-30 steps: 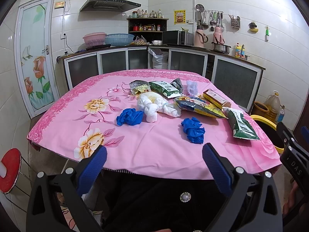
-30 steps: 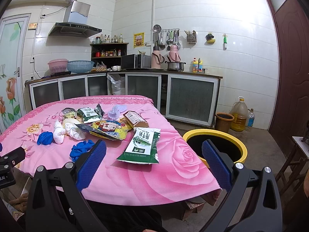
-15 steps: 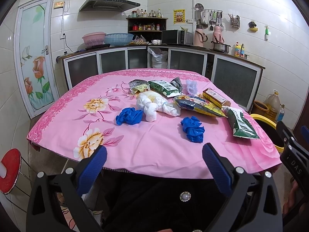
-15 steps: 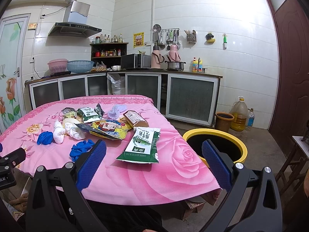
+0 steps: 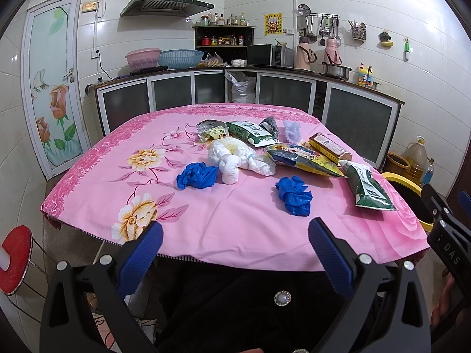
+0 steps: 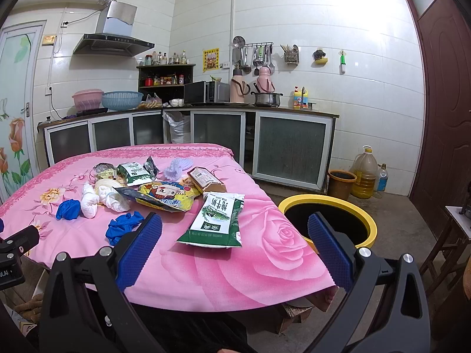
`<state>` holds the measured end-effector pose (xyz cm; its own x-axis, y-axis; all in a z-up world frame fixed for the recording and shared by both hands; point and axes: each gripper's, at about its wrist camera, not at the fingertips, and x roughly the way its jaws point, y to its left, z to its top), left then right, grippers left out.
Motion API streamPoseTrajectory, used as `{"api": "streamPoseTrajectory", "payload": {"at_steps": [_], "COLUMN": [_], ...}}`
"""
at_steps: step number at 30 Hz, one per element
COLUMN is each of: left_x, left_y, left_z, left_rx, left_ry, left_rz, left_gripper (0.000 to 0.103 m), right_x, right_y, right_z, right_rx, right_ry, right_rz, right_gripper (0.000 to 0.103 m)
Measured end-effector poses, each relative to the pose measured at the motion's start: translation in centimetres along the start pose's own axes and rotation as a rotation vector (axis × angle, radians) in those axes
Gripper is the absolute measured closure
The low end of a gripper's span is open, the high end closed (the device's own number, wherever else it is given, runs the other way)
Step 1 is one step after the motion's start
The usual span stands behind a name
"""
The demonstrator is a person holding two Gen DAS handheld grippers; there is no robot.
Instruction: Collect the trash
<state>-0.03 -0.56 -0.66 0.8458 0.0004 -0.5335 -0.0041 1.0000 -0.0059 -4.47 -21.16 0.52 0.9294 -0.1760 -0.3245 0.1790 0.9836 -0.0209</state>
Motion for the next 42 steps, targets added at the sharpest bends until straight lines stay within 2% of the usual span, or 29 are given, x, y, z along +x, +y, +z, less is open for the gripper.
{"api": "streamPoseTrajectory", "payload": {"at_steps": [36,42], "left_x": [0.04,-0.13], "left_y": [0.22,0.24], "left_z": [0.49,0.64], "left_rx": [-0.005,-0.012], "left_ry": [0.01,0.017], "left_rz": [-0.006,-0.026], "left_gripper": [0.008,0.008], "right_x": [-0.09,0.16], "right_y": [-0.43,-0.5], "right_z": [-0.17,0.08], "right_rx": [0.005,0.007], "right_ry": [-0.004,-0.008], "right_rz": [-0.001,-0.008], "right_gripper": [0.007,0.007]}}
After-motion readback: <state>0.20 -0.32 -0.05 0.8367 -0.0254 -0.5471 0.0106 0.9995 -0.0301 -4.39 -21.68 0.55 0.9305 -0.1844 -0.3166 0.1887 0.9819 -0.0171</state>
